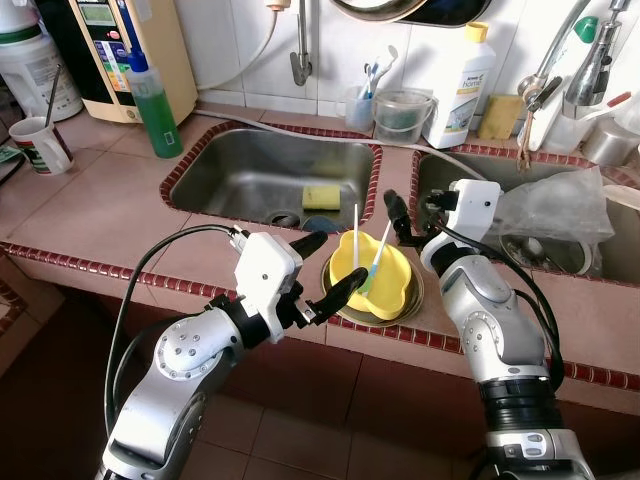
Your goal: Kitchen organization
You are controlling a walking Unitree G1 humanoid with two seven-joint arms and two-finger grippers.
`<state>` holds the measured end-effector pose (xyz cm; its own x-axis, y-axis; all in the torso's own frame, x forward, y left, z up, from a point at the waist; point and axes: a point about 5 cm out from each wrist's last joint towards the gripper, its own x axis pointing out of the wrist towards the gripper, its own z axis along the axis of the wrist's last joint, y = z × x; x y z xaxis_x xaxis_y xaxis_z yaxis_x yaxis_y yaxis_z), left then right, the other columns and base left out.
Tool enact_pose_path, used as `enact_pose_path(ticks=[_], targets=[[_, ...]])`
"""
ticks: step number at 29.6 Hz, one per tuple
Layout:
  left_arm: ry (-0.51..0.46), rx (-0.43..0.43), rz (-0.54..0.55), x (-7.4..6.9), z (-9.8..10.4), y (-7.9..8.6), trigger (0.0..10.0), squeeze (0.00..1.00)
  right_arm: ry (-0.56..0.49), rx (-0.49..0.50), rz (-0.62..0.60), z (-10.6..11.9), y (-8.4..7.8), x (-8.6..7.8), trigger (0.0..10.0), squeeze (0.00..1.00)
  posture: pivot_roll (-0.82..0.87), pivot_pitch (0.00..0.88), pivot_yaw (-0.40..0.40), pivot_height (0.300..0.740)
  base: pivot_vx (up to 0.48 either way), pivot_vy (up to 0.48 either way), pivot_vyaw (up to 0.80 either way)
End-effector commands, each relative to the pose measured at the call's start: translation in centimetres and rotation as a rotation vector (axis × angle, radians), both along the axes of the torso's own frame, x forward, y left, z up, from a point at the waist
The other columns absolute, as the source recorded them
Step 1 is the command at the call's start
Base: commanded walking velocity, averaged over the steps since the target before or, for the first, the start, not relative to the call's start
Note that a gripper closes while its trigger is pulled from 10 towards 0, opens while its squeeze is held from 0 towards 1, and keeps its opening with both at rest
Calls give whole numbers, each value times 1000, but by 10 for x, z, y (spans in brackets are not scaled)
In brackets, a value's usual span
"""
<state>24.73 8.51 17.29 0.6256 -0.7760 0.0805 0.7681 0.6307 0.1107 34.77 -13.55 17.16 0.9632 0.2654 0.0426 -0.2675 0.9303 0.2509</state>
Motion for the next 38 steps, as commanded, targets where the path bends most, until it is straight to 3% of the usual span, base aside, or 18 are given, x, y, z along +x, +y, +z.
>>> enact_pose_path(ticks=[1, 16, 20, 21, 23, 24, 25, 38], targets=[[-23, 17, -11, -3, 3, -2, 10000, 0, 14, 36, 52, 3, 3, 2, 10000, 0, -71, 73, 11, 740, 0, 0, 0], [-38, 8, -25, -4, 7, -7, 10000, 0, 132, 166, 119, -6, -3, 2, 10000, 0, -72, 54, 3, 740, 0, 0, 0], [-39, 3, -31, -5, 7, -7, 10000, 0, 147, 181, 128, -8, -4, 1, 9333, 0, -73, 50, 1, 740, 0, 0, 0], [-39, 8, -33, -6, 6, -8, 10000, 0, 162, 199, 142, -9, -6, 1, 3804, 0, -71, 50, -1, 740, 0, 0, 0], [-41, 14, -32, -6, 6, -8, 10000, 0, 182, 224, 137, -10, -8, 1, 3412, 0, -71, 50, -2, 740, 0, 0, 0], [-39, 11, -32, -6, 6, -8, 10000, 0, 181, 235, 150, -9, -9, 1, 902, 0, -71, 49, -4, 740, 0, 0, 0], [-39, 10, -32, -6, 6, -8, 10000, 0, 186, 244, 154, -8, -11, 1, 0, 0, -71, 50, -3, 740, 0, 0, 0], [-41, -3, -32, -6, 7, -10, 10000, 0, 187, 328, 137, 3, -29, 9, 0, 0, -75, 51, -6, 740, 0, 0, 0]])
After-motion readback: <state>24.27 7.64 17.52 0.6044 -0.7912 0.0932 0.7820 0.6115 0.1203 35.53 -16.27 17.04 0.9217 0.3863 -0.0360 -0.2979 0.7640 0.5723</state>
